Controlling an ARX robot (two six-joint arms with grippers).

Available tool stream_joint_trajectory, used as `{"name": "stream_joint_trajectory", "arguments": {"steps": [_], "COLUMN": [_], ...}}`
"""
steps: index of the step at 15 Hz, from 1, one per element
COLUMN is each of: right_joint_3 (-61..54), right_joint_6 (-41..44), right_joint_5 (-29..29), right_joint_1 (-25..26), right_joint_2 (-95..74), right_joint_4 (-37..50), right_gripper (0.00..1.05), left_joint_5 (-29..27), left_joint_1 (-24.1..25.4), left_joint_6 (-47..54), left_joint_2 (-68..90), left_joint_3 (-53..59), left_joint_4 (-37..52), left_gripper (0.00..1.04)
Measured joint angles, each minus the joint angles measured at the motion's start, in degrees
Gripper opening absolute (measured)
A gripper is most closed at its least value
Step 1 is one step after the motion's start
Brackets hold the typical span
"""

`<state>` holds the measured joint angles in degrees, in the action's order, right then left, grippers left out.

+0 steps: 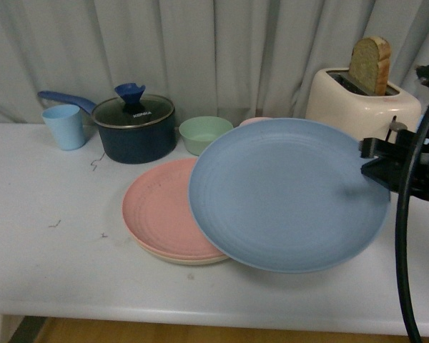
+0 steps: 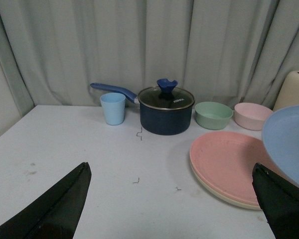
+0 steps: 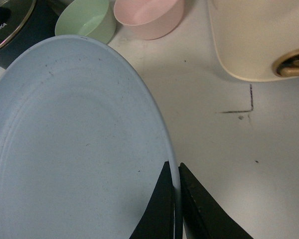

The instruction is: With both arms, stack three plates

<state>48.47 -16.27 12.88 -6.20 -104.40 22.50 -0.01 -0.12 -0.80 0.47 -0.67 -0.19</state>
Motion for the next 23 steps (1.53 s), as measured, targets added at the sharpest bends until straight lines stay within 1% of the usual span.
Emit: {"name": "stream_joint_trajectory", "arguments": {"steps": [3,10,13,16,20,21,23], "right_joint_3": [6.93,20.85,23.76,25.51,27.45,27.87,28.17], "right_joint_6": [-2.25,-7.30,-8.63,-11.52,-14.23,-15.10,-17.46], "right_joint_5": [-2.73,-5.16,-5.42,-5.25,-4.85,-4.39,-3.26], "right_joint_1": [-3.41,-6.64,-7.91,-10.40,-11.67,-11.80,-11.78], "right_joint_2": [-4.81,-13.68,-16.92,-20.76,-22.77,-23.12,-23.12], "right_joint_4": [-3.54,-11.04,-12.63,-12.61,-13.14,-13.62,-13.68], "right_gripper": [0.03,0.03,0.03,0.03,0.03,0.10,0.32], "left_joint_5": [0.00,0.00,-0.02,0.00,0.00,0.00,0.00], "left_joint_1": [0.00,0.00,0.00,0.00,0.00,0.00,0.00], "left_joint_6": [0.00,0.00,0.00,0.00,0.00,0.00,0.00], "left_joint_2": [0.00,0.00,0.00,0.00,0.00,0.00,0.00], "left_joint_3": [0.00,0.00,0.00,0.00,0.00,0.00,0.00], "left_joint_4": [0.00,0.00,0.00,0.00,-0.02,0.00,0.00], "left_gripper": [0.98,0.98,0.98,0.98,0.98,0.98,0.98]}}
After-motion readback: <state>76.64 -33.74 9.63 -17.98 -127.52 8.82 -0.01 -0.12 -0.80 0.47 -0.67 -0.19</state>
